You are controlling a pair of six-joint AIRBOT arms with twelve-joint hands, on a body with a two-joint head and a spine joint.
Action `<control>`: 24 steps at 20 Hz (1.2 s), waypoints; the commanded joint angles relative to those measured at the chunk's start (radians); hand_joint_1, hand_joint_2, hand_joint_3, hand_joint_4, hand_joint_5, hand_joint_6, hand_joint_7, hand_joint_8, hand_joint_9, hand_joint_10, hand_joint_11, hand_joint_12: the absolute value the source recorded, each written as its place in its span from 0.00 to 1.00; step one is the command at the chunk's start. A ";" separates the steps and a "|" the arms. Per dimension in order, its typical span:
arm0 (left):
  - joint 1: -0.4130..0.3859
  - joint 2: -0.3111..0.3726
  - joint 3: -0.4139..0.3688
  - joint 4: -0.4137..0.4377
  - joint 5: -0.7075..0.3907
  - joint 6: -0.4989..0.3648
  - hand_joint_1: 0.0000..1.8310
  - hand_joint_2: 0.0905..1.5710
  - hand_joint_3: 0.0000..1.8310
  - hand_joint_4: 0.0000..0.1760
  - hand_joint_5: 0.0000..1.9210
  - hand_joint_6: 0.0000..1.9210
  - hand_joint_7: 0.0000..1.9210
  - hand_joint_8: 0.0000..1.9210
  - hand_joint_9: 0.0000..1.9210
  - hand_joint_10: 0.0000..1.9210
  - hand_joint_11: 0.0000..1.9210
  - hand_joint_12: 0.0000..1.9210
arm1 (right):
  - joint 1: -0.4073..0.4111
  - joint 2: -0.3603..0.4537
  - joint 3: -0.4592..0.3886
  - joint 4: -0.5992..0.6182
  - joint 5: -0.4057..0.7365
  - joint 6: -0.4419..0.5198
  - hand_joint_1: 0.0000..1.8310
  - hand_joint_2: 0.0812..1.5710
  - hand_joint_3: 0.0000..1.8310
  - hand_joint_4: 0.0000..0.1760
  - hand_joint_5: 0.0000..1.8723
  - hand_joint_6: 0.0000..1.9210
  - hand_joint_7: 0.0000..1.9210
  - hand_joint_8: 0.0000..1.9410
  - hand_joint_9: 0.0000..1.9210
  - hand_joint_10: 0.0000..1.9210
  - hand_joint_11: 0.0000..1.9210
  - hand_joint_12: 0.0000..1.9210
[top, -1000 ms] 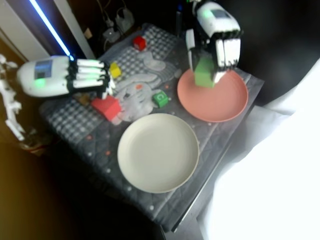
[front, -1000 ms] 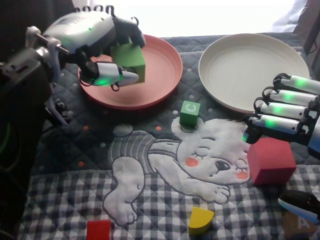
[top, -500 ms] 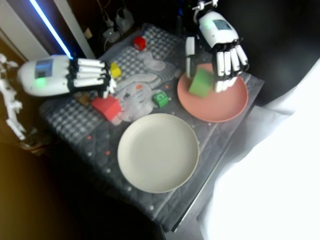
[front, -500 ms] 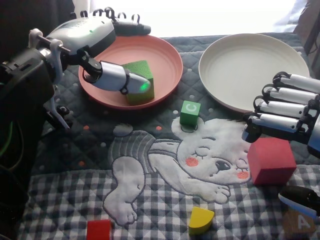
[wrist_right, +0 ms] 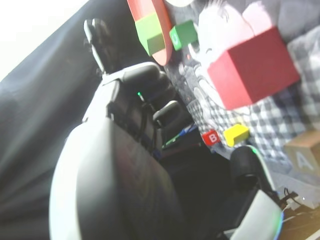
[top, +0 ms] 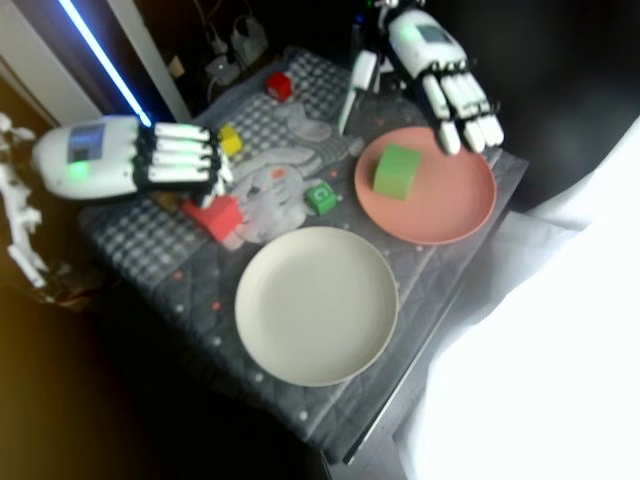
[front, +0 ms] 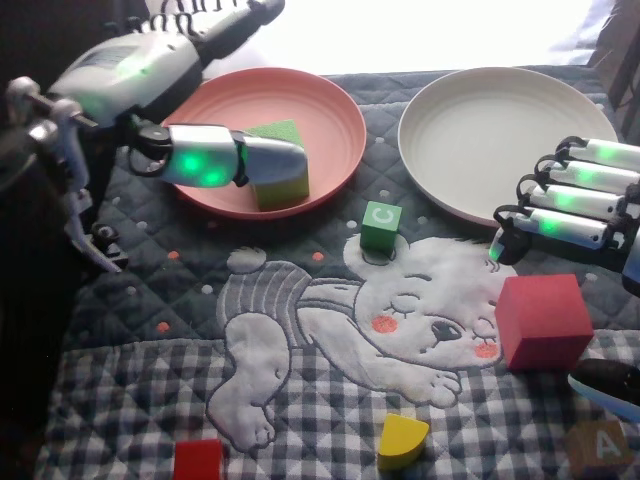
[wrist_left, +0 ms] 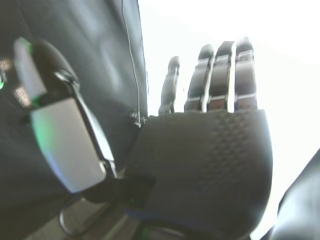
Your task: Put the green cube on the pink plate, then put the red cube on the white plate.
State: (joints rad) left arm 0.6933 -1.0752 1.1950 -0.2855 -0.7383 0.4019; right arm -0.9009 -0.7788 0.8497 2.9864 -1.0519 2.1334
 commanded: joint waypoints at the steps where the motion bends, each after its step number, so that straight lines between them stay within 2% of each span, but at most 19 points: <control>1: 0.001 0.013 -0.016 0.011 -0.185 -0.004 0.21 0.55 0.00 1.00 0.02 0.00 0.06 0.00 0.04 0.01 0.00 0.39 | 0.017 -0.006 0.005 0.023 -0.106 0.000 0.49 0.31 0.39 0.00 0.12 0.48 0.13 0.45 0.09 0.65 0.04 0.99; 2: 0.011 0.024 -0.031 0.012 -0.212 -0.004 0.21 0.56 0.00 1.00 0.02 0.00 0.06 0.00 0.04 0.01 0.00 0.41 | 0.018 -0.010 0.008 0.023 -0.105 0.000 0.51 0.31 0.36 0.00 0.14 0.44 0.16 0.42 0.11 0.63 0.08 0.96; 4: 0.033 0.047 -0.067 0.017 -0.272 -0.004 0.22 0.56 0.00 1.00 0.03 0.00 0.11 0.01 0.09 0.04 0.00 0.62 | 0.025 -0.023 0.017 0.023 -0.088 0.000 0.50 0.35 0.30 0.00 0.19 0.35 0.20 0.33 0.12 0.54 0.06 0.91; 5: 0.047 0.057 -0.084 0.023 -0.306 -0.004 0.21 0.56 0.00 0.99 0.04 0.00 0.11 0.01 0.10 0.04 0.00 0.69 | 0.040 -0.032 0.024 0.023 -0.056 0.000 0.49 0.36 0.29 0.00 0.19 0.34 0.21 0.32 0.12 0.53 0.02 0.89; 6: 0.054 0.062 -0.091 0.027 -0.324 -0.004 0.21 0.56 0.00 0.91 0.04 0.00 0.12 0.01 0.10 0.05 0.00 0.74 | 0.046 -0.040 0.030 0.023 -0.042 0.000 0.51 0.36 0.29 0.00 0.18 0.36 0.21 0.33 0.10 0.56 0.00 0.90; 7: 0.067 0.069 -0.101 0.035 -0.355 -0.004 0.21 0.58 0.00 0.86 0.04 0.00 0.11 0.01 0.10 0.05 0.00 0.76 | 0.049 -0.051 0.039 0.023 -0.025 0.000 0.48 0.33 0.32 0.00 0.19 0.39 0.23 0.34 0.12 0.55 0.01 0.89; 8: 0.071 0.073 -0.108 0.036 -0.365 -0.004 0.22 0.58 0.00 0.89 0.04 0.00 0.11 0.00 0.10 0.05 0.00 0.77 | 0.049 -0.054 0.041 0.023 -0.020 0.000 0.46 0.30 0.35 0.00 0.19 0.41 0.24 0.34 0.13 0.55 0.00 0.89; 9: 0.077 0.078 -0.118 0.040 -0.384 -0.004 0.27 0.57 0.00 0.98 0.05 0.00 0.11 0.00 0.09 0.06 0.00 0.69 | 0.049 -0.058 0.043 0.023 -0.011 0.000 0.47 0.28 0.39 0.00 0.18 0.42 0.21 0.33 0.09 0.53 0.00 0.88; 11: 0.085 0.082 -0.130 0.043 -0.402 -0.004 0.27 0.56 0.00 1.00 0.05 0.00 0.11 0.00 0.08 0.06 0.00 0.54 | 0.049 -0.066 0.049 0.023 0.009 0.000 0.45 0.28 0.41 0.00 0.18 0.41 0.20 0.31 0.08 0.52 0.00 0.90; 13: 0.088 0.082 -0.133 0.044 -0.409 -0.004 0.29 0.56 0.00 0.97 0.06 0.00 0.12 0.00 0.08 0.06 0.00 0.53 | 0.049 -0.073 0.054 0.023 0.021 0.000 0.47 0.30 0.39 0.00 0.20 0.37 0.21 0.25 0.08 0.49 0.00 0.89; 14: 0.089 0.082 -0.134 0.044 -0.411 -0.004 0.30 0.56 0.00 0.99 0.06 0.00 0.12 0.00 0.08 0.06 0.00 0.54 | 0.049 -0.075 0.056 0.023 0.027 0.000 0.47 0.30 0.39 0.00 0.21 0.36 0.22 0.24 0.09 0.50 0.00 0.90; 15: 0.090 0.083 -0.138 0.046 -0.417 -0.004 0.29 0.56 0.00 0.99 0.07 0.00 0.12 0.00 0.08 0.07 0.00 0.57 | 0.049 -0.078 0.058 0.023 0.034 0.000 0.46 0.33 0.35 0.00 0.23 0.32 0.23 0.21 0.11 0.49 0.10 0.92; 16: 0.092 0.084 -0.140 0.048 -0.421 -0.004 0.29 0.56 0.00 0.98 0.06 0.00 0.13 0.01 0.08 0.08 0.00 0.59 | 0.049 -0.080 0.060 0.023 0.039 0.000 0.47 0.35 0.32 0.00 0.25 0.29 0.24 0.19 0.11 0.50 0.12 0.92; 17: 0.094 0.085 -0.144 0.050 -0.427 -0.004 0.29 0.56 0.00 0.93 0.07 0.00 0.12 0.00 0.08 0.08 0.00 0.60 | 0.049 -0.085 0.063 0.023 0.048 0.000 0.48 0.37 0.29 0.00 0.26 0.27 0.25 0.17 0.09 0.51 0.08 0.94; 18: 0.095 0.086 -0.146 0.051 -0.431 -0.004 0.30 0.56 0.00 0.97 0.07 0.00 0.12 0.00 0.08 0.08 0.00 0.60 | 0.049 -0.087 0.065 0.023 0.052 0.000 0.50 0.43 0.24 0.00 0.28 0.24 0.27 0.17 0.14 0.53 0.14 0.94; 19: 0.096 0.087 -0.147 0.053 -0.435 -0.004 0.31 0.56 0.00 0.93 0.07 0.00 0.13 0.01 0.08 0.08 0.00 0.59 | 0.049 -0.090 0.067 0.023 0.055 0.000 0.52 0.48 0.19 0.00 0.30 0.22 0.30 0.17 0.16 0.53 0.19 0.92; 20: 0.098 0.088 -0.149 0.056 -0.443 -0.004 0.31 0.56 0.00 0.90 0.07 0.00 0.14 0.01 0.07 0.08 0.00 0.58 | 0.049 -0.097 0.072 0.023 0.063 0.000 0.54 0.50 0.14 0.00 0.33 0.21 0.32 0.18 0.20 0.54 0.24 0.91; 21: 0.098 0.088 -0.151 0.057 -0.446 -0.004 0.30 0.56 0.00 0.86 0.08 0.00 0.15 0.01 0.07 0.09 0.00 0.57 | 0.050 -0.101 0.075 0.023 0.069 0.000 0.58 0.53 0.11 0.00 0.34 0.25 0.34 0.23 0.21 0.58 0.18 0.92; 24: 0.101 0.088 -0.153 0.058 -0.452 -0.004 0.30 0.58 0.00 0.74 0.09 0.00 0.17 0.01 0.07 0.14 0.00 0.59 | 0.055 -0.113 0.081 0.023 0.080 0.000 0.72 0.60 0.05 0.00 0.39 0.30 0.37 0.39 0.28 0.62 0.21 0.92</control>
State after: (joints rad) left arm 0.7979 -0.9924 1.0458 -0.2398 -1.0603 0.4011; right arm -0.8570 -0.8925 0.9272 2.9879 -0.8722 2.1399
